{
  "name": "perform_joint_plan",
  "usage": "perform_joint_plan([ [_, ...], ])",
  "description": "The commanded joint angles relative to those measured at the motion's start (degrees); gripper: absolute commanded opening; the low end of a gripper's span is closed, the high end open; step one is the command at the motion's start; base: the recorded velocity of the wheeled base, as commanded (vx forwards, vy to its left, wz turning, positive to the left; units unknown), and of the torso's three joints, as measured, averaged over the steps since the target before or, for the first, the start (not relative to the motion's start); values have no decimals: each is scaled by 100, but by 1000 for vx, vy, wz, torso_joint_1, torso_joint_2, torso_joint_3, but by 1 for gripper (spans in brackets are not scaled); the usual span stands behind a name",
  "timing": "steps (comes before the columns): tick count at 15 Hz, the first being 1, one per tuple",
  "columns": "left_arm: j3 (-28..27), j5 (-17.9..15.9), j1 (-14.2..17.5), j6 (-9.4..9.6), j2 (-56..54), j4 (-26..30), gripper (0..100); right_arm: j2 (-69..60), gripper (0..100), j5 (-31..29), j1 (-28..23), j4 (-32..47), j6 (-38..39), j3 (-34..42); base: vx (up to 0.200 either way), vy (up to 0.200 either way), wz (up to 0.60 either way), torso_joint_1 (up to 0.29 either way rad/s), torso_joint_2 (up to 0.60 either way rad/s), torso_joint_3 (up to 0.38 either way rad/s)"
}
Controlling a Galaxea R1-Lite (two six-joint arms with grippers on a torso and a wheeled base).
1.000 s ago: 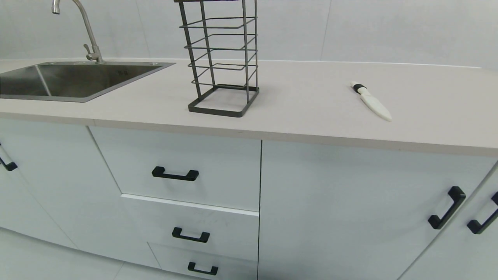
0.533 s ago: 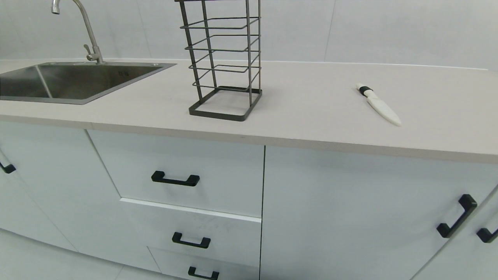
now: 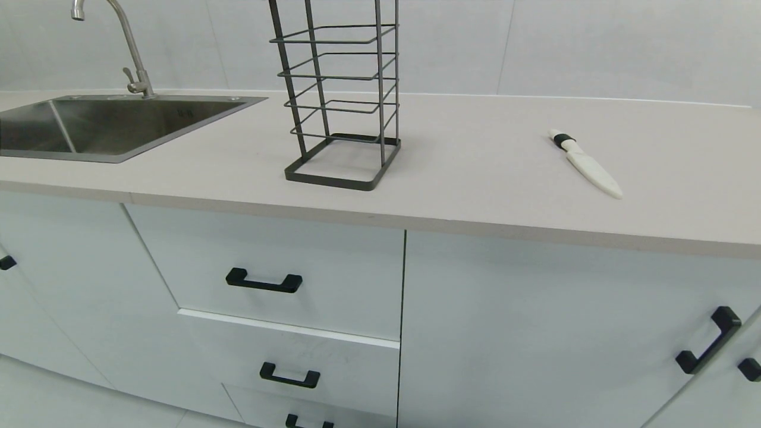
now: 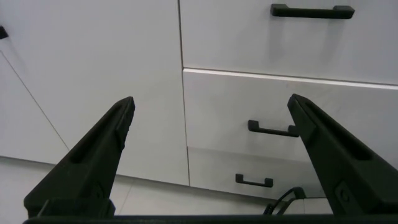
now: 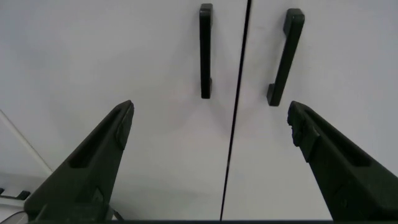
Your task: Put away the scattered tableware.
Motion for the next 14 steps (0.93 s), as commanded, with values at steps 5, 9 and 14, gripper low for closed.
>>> perform_joint_plan([
  [5, 0, 1, 0, -7, 7, -2, 100, 0, 100, 3, 4, -9, 0, 1, 0, 0, 0, 58, -59, -12],
  [9, 0, 1, 0, -7, 7, -2, 100, 0, 100, -6, 4, -9, 0, 9, 0, 0, 0, 240, -135, -163],
  [14, 0, 1, 0, -16, 7, -2, 100, 0, 100, -6, 4, -9, 0, 9, 0, 0, 0, 205, -603, -205],
])
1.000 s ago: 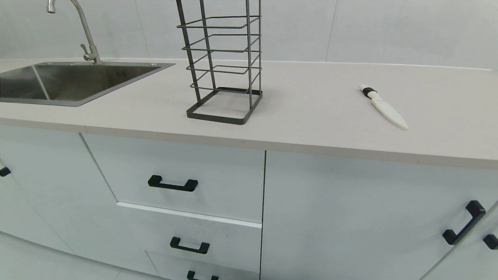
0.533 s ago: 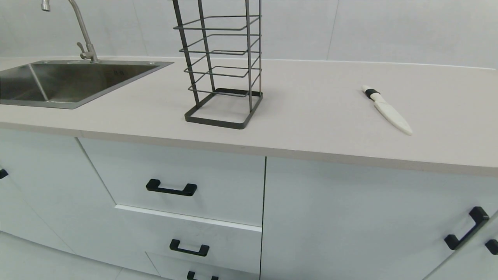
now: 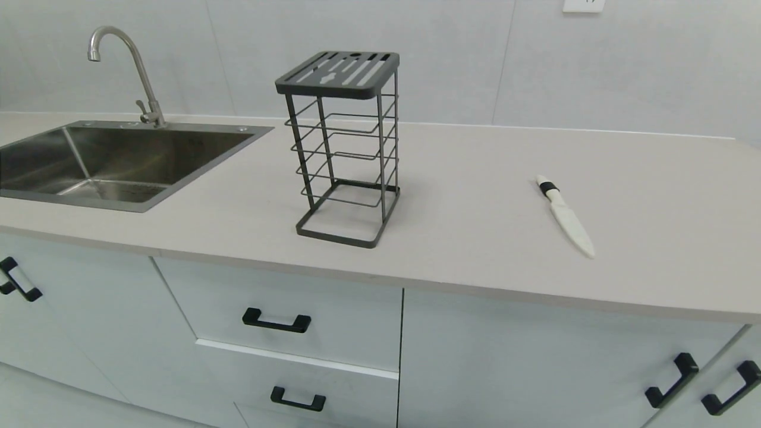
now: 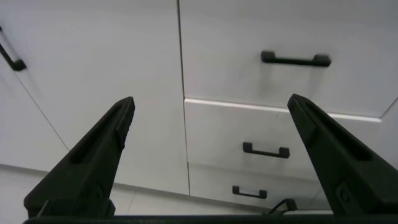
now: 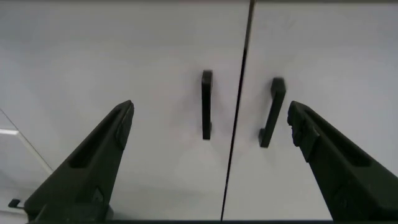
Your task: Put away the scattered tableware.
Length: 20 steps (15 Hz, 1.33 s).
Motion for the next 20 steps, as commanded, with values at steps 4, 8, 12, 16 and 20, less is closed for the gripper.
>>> perform_joint_plan([
  [4, 0, 1, 0, -1, 7, 0, 100, 0, 100, 1, 4, 0, 0, 1, 0, 0, 0, 172, -483, -212],
  [8, 0, 9, 0, -36, 7, -9, 100, 0, 100, 1, 4, 0, 0, 1, 0, 0, 0, 287, -491, -226],
  [12, 0, 9, 0, -45, 7, -9, 100, 0, 100, 1, 4, 0, 0, 1, 0, 0, 0, 314, -504, -245],
  [16, 0, 18, 0, -71, 7, -9, 100, 0, 100, 1, 4, 0, 9, 1, 0, 0, 0, 280, -528, -259],
  [20, 0, 36, 0, -115, 7, -9, 100, 0, 100, 9, 4, 0, 0, 1, 0, 0, 0, 288, -554, -272],
])
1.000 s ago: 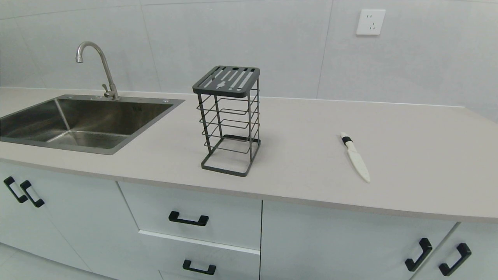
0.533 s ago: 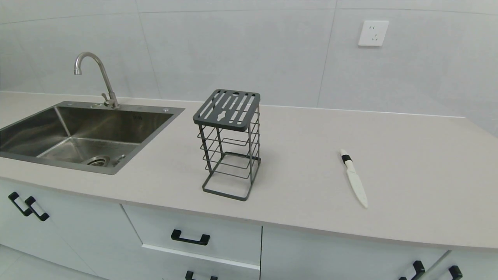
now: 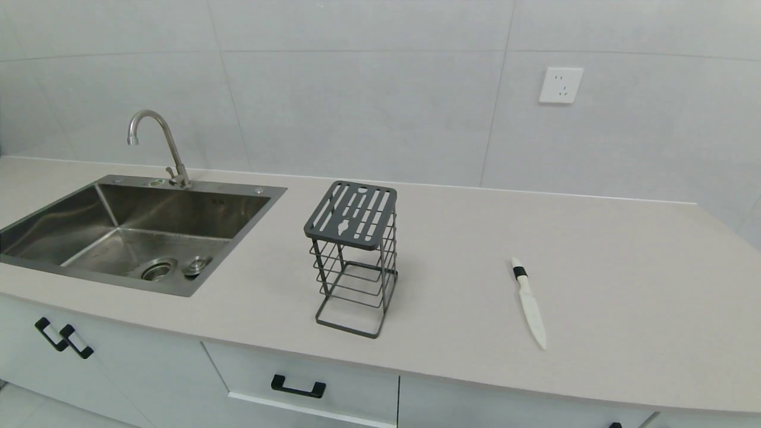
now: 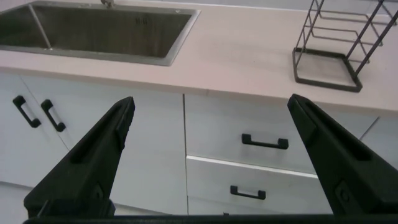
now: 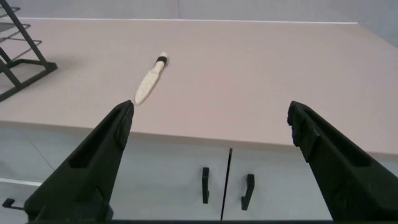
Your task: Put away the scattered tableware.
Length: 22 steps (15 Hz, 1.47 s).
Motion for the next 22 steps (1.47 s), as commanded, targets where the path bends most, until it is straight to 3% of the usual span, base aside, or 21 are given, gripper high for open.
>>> perform_joint_plan([
  [1, 0, 0, 0, 1, 7, -4, 100, 0, 100, -4, 4, 0, 4, 1, 0, 0, 0, 295, -593, -281],
  [6, 0, 0, 0, 1, 7, -4, 100, 0, 100, -4, 4, 0, -5, 1, 0, 0, 0, 250, -485, -237],
  [11, 0, -8, 0, 1, 7, -4, 100, 0, 100, -4, 4, 0, -5, 1, 0, 0, -600, 24, -28, -17],
  [17, 0, 0, 0, 1, 7, -4, 100, 0, 100, -4, 4, 0, -5, 1, 0, 0, 0, 0, 0, 0],
  [22, 0, 0, 0, 1, 7, -4, 100, 0, 100, -4, 4, 0, -5, 1, 0, 0, 0, 175, -343, -165],
])
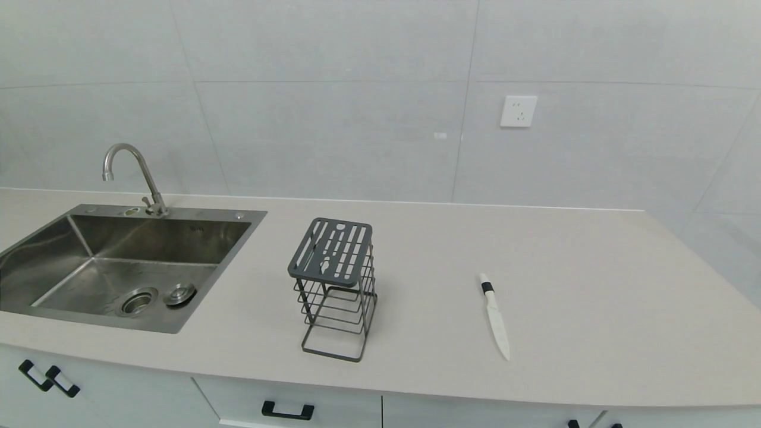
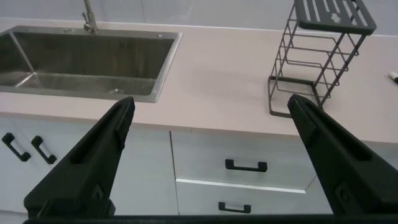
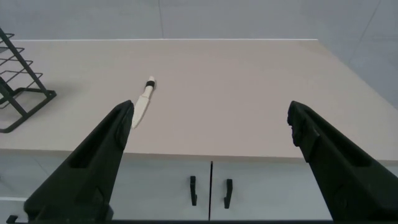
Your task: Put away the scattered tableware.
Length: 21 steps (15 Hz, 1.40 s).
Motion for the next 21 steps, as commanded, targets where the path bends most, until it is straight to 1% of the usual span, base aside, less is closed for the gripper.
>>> perform_joint_plan([
  [1, 0, -2, 0, -2, 7, 1, 100, 0, 100, 1, 4, 0, 0, 1, 0, 0, 0, 173, -354, -173],
  [8, 0, -2, 0, -2, 7, 1, 100, 0, 100, 1, 4, 0, 0, 1, 0, 0, 0, 26, -13, 11],
  [12, 0, -11, 0, 7, 7, 1, 100, 0, 100, 1, 4, 0, 0, 1, 0, 0, 0, 242, -7, 218],
  [16, 0, -20, 0, 69, 7, 1, 100, 0, 100, 1, 4, 0, 0, 1, 0, 0, 0, 240, -40, 189],
  [18, 0, -28, 0, 77, 7, 1, 100, 0, 100, 1, 4, 0, 0, 1, 0, 0, 0, 22, 44, 100],
  [21, 0, -28, 0, 86, 7, 1, 100, 0, 100, 1, 4, 0, -9, 1, 0, 0, 0, -100, 269, 167],
])
